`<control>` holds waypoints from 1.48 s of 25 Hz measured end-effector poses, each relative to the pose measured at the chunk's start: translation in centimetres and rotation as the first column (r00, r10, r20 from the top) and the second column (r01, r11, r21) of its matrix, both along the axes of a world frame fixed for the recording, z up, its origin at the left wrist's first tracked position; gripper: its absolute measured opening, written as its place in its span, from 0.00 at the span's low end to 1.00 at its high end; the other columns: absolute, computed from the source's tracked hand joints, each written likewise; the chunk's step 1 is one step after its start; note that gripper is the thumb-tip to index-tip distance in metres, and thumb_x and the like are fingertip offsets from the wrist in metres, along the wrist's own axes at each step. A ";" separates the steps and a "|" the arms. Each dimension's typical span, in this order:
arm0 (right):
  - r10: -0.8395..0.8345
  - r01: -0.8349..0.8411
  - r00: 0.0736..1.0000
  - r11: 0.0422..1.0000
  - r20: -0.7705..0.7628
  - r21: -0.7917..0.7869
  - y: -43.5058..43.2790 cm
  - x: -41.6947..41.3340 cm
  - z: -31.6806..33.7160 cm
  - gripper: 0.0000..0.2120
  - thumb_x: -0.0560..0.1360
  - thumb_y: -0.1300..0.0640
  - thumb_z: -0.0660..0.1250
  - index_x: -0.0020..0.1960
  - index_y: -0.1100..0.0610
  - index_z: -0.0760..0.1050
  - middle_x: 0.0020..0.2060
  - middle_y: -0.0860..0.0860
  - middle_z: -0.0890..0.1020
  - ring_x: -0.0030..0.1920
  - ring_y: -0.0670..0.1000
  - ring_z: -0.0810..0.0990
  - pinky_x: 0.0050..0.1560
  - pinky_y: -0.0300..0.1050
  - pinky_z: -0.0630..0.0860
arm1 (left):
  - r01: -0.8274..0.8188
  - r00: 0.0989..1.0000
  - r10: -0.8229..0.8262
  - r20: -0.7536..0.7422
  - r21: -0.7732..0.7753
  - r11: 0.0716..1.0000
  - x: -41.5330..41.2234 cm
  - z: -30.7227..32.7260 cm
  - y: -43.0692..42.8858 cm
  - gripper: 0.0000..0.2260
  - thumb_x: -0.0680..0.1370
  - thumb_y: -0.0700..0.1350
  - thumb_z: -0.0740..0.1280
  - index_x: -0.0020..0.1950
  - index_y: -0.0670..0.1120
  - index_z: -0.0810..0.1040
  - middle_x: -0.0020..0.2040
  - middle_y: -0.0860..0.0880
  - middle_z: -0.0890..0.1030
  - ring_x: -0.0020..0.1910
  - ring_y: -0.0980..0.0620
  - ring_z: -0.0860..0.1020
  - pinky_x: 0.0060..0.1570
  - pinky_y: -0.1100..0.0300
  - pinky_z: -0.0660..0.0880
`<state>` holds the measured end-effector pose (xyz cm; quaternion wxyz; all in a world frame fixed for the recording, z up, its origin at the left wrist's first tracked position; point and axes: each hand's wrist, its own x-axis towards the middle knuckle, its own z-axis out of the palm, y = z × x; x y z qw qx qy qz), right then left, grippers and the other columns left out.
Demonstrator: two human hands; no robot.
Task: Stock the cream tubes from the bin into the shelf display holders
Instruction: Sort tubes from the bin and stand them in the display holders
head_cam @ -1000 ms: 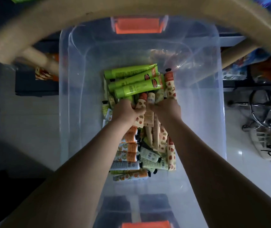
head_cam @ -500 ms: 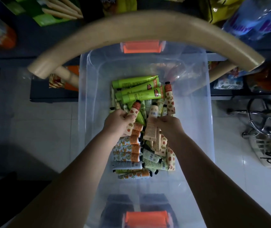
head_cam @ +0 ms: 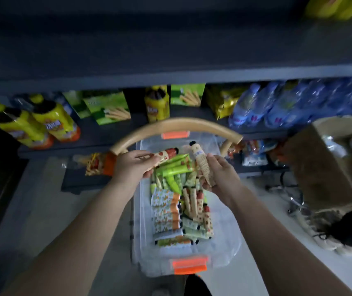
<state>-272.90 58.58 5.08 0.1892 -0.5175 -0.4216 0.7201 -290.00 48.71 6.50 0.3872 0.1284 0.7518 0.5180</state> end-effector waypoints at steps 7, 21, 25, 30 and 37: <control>0.015 0.009 0.989 0.988 -0.149 0.157 0.0 3.1 18.6 0.03 0.75 0.57 0.66 0.45 0.56 0.75 0.32 0.54 0.75 0.24 0.48 0.72 0.22 0.34 0.63 | -0.081 0.970 0.133 -0.202 0.247 0.966 1.8 19.2 -0.6 0.09 0.70 0.42 0.74 0.37 0.46 0.74 0.32 0.49 0.77 0.28 0.56 0.74 0.26 0.64 0.69; 0.190 0.003 0.949 0.790 -0.250 0.613 8.6 15.2 40.8 0.05 0.68 0.61 0.74 0.38 0.59 0.79 0.35 0.54 0.80 0.36 0.49 0.77 0.38 0.37 0.75 | -0.152 0.886 0.350 -0.303 0.523 0.839 13.4 38.9 5.4 0.13 0.69 0.46 0.75 0.47 0.46 0.73 0.46 0.49 0.80 0.46 0.51 0.79 0.39 0.60 0.70; 0.255 -0.006 0.920 0.767 -0.296 0.642 10.9 15.6 43.3 0.04 0.69 0.65 0.73 0.40 0.60 0.78 0.36 0.54 0.80 0.37 0.49 0.78 0.36 0.34 0.76 | -0.089 0.883 0.327 -0.337 0.564 0.821 15.2 42.4 7.8 0.08 0.70 0.45 0.74 0.41 0.48 0.75 0.46 0.47 0.82 0.48 0.49 0.80 0.44 0.59 0.72; 0.228 0.015 0.930 0.761 -0.289 0.649 14.9 13.1 44.0 0.14 0.66 0.66 0.75 0.47 0.55 0.76 0.46 0.55 0.79 0.47 0.52 0.80 0.42 0.39 0.77 | -0.044 0.872 0.303 -0.384 0.555 0.830 13.4 44.6 11.6 0.06 0.72 0.45 0.72 0.45 0.46 0.77 0.45 0.50 0.81 0.47 0.52 0.78 0.46 0.58 0.73; 0.153 0.119 0.910 0.794 -0.385 0.597 22.2 5.2 45.2 0.18 0.67 0.70 0.73 0.52 0.58 0.72 0.45 0.55 0.80 0.43 0.50 0.81 0.39 0.40 0.76 | 0.079 0.878 0.220 -0.426 0.581 0.810 5.6 45.3 19.3 0.03 0.73 0.44 0.71 0.43 0.49 0.77 0.41 0.53 0.81 0.41 0.56 0.77 0.40 0.63 0.73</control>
